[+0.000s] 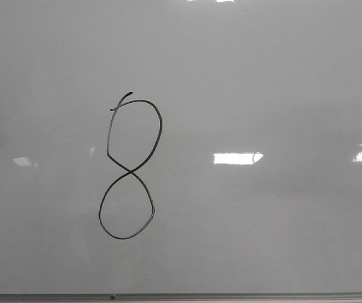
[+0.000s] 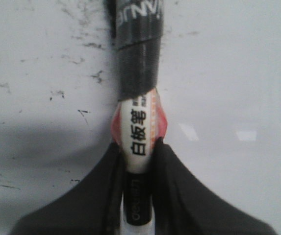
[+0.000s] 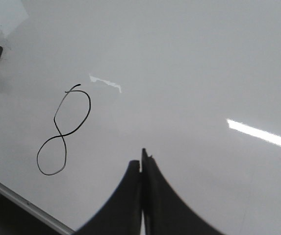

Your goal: Write number 8 on whiteboard

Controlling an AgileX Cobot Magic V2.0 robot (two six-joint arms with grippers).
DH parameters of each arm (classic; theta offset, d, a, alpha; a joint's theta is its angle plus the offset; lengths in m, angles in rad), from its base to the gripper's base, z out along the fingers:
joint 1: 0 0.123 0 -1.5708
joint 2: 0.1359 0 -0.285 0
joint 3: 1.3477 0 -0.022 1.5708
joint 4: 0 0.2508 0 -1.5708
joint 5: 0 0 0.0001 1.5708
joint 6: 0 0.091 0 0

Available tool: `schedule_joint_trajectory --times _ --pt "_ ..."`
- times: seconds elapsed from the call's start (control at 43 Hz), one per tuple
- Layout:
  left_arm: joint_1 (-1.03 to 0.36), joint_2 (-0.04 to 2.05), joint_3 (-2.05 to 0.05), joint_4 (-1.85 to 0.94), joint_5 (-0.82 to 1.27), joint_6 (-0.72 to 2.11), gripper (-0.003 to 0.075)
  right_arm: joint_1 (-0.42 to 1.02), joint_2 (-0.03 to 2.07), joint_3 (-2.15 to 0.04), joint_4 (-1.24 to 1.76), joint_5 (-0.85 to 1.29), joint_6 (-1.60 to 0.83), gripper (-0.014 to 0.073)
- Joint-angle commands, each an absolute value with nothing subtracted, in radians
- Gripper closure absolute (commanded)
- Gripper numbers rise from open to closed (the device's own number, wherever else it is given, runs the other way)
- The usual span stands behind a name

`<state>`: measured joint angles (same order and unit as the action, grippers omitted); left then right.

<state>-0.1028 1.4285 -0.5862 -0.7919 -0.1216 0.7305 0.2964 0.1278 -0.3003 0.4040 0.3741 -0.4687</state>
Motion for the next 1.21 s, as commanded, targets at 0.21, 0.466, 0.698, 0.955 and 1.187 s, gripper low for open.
schedule_joint_trajectory --times 0.21,0.466,0.698,0.955,1.187 --pt "-0.110 1.460 -0.650 -0.788 -0.190 0.718 0.0737 0.291 0.138 -0.325 0.420 0.292 -0.467 0.0687" --pt "-0.110 1.460 -0.650 -0.782 -0.189 0.718 0.0609 0.291 0.138 -0.325 0.420 0.292 -0.467 0.0687" --pt "-0.110 1.460 -0.650 -0.782 -0.185 0.718 0.0442 0.291 0.138 -0.325 0.420 0.293 -0.467 0.0687" --pt "-0.110 1.441 -0.650 -0.782 -0.183 0.718 0.0335 0.291 0.138 -0.325 0.420 0.293 -0.467 0.0687" --pt "-0.109 1.367 -0.648 -0.782 -0.186 0.729 0.0328 0.291 0.138 -0.325 0.420 0.293 -0.467 0.0687"
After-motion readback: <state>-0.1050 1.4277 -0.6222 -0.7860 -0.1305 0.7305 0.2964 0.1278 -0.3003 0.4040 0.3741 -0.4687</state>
